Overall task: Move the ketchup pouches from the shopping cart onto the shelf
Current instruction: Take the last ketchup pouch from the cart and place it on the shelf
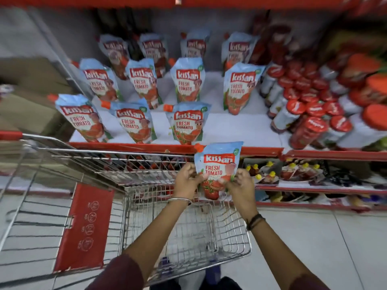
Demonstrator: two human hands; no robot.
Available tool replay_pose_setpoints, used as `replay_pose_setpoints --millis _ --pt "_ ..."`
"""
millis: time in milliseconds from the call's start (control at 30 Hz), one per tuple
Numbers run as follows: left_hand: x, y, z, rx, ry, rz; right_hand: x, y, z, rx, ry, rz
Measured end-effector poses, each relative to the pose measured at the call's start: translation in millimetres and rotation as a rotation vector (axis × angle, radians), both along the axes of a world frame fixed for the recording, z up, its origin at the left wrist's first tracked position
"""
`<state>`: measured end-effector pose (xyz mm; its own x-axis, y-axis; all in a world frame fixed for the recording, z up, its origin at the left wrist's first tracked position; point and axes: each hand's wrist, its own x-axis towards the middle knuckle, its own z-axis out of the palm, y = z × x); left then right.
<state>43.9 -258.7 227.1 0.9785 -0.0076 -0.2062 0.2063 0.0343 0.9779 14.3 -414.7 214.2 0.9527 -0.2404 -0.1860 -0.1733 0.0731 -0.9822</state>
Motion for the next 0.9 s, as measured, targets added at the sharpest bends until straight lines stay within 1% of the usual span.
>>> replay_pose_setpoints --millis 167,333,433,667,900 --pt "22.9 -37.0 48.4 -0.029 -0.176 0.01 24.3 -30.9 51.2 -0.076 -0.157 -0.037" --pt "50.9 -79.1 72.8 -0.096 -0.222 0.108 62.4 -65.3 77.3 -0.102 -0.241 -0.065" --pt "71.1 -95.7 78.4 -0.077 -0.233 0.109 81.7 -78.6 83.3 -0.082 -0.263 -0.083" --pt "106.4 -113.9 68.8 -0.004 -0.262 0.151 124.2 -96.2 65.6 -0.042 -0.238 -0.071" --pt "119.1 -112.7 44.8 0.066 -0.224 0.136 135.9 -98.4 42.8 -0.054 -0.136 -0.07"
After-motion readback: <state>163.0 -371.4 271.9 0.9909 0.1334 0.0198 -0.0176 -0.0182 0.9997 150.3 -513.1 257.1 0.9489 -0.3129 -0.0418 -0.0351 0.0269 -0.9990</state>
